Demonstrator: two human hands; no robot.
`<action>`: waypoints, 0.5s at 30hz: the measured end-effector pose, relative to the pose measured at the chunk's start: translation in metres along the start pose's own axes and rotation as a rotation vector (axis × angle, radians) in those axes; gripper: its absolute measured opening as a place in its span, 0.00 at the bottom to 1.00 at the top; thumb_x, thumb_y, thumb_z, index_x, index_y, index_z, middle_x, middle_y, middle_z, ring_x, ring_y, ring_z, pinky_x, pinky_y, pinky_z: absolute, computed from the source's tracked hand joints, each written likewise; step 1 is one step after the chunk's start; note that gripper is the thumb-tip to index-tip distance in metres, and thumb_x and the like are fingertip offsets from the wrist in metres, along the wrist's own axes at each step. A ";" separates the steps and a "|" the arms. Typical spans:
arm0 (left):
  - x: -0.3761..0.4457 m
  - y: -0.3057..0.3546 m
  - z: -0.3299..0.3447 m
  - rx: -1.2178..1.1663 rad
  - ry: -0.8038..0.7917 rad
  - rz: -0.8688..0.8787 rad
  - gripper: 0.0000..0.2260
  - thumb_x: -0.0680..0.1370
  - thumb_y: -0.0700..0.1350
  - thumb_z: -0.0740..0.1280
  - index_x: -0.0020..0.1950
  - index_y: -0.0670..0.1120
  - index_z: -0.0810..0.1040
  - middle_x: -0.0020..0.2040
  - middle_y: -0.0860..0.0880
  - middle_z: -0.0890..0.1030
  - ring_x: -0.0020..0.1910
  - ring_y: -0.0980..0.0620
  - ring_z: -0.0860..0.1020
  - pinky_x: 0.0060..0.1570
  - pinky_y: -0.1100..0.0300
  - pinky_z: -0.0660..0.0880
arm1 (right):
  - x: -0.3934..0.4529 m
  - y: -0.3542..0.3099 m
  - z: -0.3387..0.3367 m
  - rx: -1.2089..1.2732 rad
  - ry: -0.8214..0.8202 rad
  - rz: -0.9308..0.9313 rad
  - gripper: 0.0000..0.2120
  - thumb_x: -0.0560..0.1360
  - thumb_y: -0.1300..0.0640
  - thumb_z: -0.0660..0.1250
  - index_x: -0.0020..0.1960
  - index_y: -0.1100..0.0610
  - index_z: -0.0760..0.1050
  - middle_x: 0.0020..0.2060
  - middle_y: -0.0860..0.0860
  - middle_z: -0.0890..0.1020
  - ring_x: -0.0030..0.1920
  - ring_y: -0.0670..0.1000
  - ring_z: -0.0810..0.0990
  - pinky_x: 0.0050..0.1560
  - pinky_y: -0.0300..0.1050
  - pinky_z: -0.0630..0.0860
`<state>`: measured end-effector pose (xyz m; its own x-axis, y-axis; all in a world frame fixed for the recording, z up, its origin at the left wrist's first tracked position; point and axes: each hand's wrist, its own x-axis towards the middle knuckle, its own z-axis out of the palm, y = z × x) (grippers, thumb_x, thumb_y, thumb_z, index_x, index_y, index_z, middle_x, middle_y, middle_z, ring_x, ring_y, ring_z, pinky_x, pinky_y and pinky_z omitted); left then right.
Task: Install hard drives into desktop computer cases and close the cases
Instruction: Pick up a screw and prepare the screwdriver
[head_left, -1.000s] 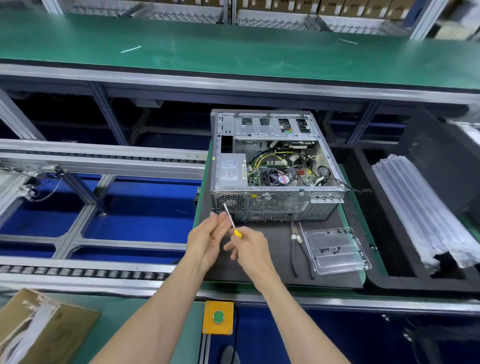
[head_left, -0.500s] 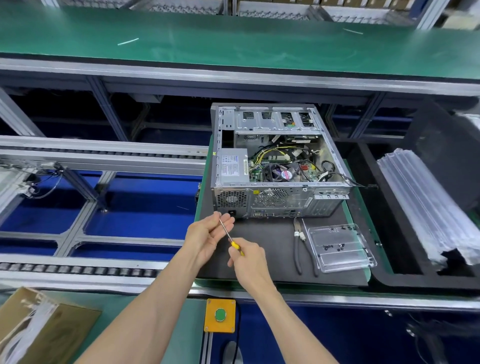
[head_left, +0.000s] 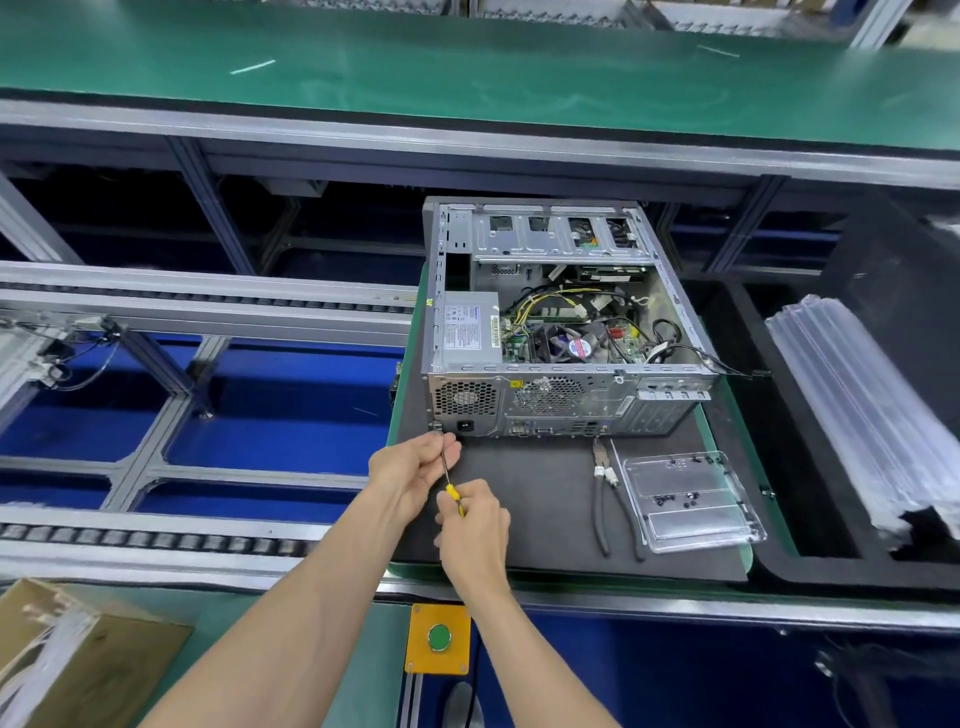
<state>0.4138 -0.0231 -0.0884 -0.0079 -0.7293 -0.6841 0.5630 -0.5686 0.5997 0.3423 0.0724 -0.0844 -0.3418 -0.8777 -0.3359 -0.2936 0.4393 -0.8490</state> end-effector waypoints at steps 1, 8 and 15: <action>0.001 0.000 0.000 -0.003 -0.002 -0.006 0.05 0.78 0.26 0.63 0.53 0.29 0.76 0.49 0.33 0.82 0.48 0.38 0.83 0.44 0.52 0.80 | 0.001 0.001 0.002 0.004 0.000 0.002 0.05 0.82 0.53 0.62 0.50 0.53 0.73 0.44 0.55 0.81 0.48 0.61 0.80 0.50 0.60 0.79; 0.006 0.001 -0.004 0.028 -0.023 -0.001 0.04 0.78 0.27 0.65 0.52 0.30 0.77 0.42 0.36 0.85 0.42 0.40 0.86 0.41 0.53 0.84 | 0.005 0.001 0.012 0.016 0.019 0.009 0.04 0.82 0.53 0.61 0.50 0.53 0.72 0.43 0.54 0.81 0.46 0.62 0.81 0.47 0.64 0.79; 0.008 -0.002 -0.008 0.078 0.007 0.017 0.04 0.78 0.31 0.69 0.51 0.32 0.80 0.43 0.37 0.86 0.44 0.42 0.86 0.40 0.54 0.84 | 0.005 -0.006 0.024 0.120 -0.026 0.128 0.08 0.84 0.52 0.56 0.48 0.50 0.72 0.46 0.52 0.81 0.52 0.63 0.80 0.53 0.63 0.79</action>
<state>0.4190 -0.0251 -0.0982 0.0069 -0.7370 -0.6759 0.4971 -0.5839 0.6418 0.3636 0.0611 -0.0910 -0.3458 -0.8212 -0.4540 -0.1398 0.5235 -0.8405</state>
